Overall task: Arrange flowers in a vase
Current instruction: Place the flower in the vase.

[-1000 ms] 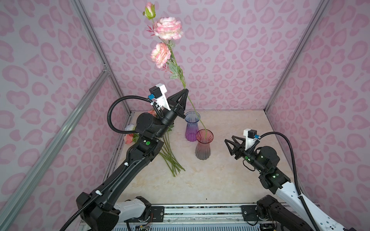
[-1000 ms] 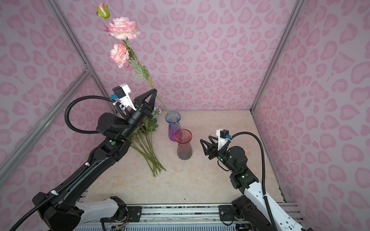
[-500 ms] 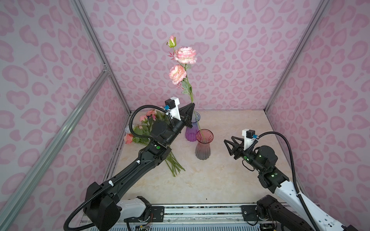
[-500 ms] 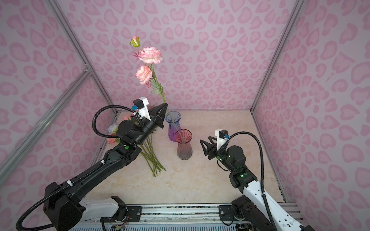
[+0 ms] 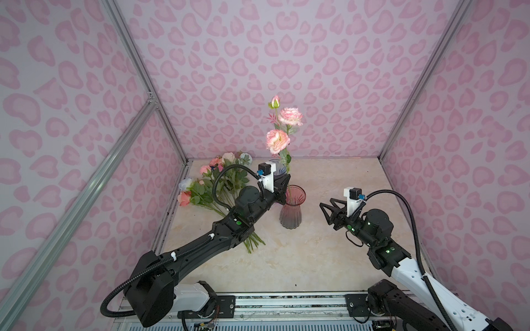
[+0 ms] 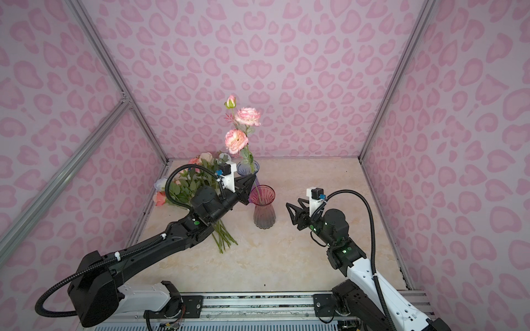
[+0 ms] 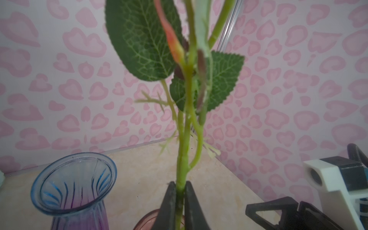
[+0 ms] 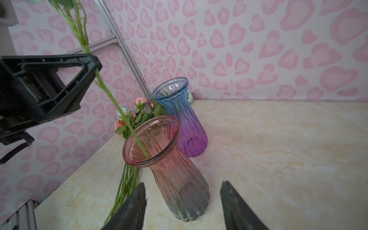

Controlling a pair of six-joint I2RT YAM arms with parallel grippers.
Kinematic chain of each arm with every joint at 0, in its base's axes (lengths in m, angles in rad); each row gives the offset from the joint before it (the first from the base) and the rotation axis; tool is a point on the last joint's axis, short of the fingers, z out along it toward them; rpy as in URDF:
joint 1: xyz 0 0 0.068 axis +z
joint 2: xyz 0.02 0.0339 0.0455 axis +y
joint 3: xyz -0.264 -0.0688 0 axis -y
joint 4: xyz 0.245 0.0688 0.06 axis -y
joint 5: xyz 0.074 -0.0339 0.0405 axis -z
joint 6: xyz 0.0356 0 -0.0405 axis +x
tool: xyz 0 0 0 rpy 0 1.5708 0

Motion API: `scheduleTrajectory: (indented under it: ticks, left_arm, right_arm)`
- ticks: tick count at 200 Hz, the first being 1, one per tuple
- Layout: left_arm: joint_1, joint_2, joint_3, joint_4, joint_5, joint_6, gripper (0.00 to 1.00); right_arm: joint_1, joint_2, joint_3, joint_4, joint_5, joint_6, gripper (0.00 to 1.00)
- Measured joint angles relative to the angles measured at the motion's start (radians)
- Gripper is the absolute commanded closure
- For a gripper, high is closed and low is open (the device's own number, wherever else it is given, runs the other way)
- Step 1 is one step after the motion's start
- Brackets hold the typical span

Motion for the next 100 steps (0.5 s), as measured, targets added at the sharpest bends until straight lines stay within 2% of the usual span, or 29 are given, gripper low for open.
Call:
scheduleTrajectory:
  ticks: [51,73,100]
  left_arm:
    - [-0.009,0.018,-0.019,-0.011,-0.056,0.006,0.8]
    - [-0.01,0.021,-0.019,-0.042,-0.08,0.006,0.72]
    - [-0.01,0.014,-0.02,-0.077,-0.109,0.006,0.72]
  right_arm:
    - [0.0,-0.012,0.0,-0.003,0.0,0.003,0.38]
    - [0.0,-0.014,0.0,-0.008,0.001,0.003,0.38]
    - [0.0,-0.013,0.0,-0.008,0.008,0.003,0.37]
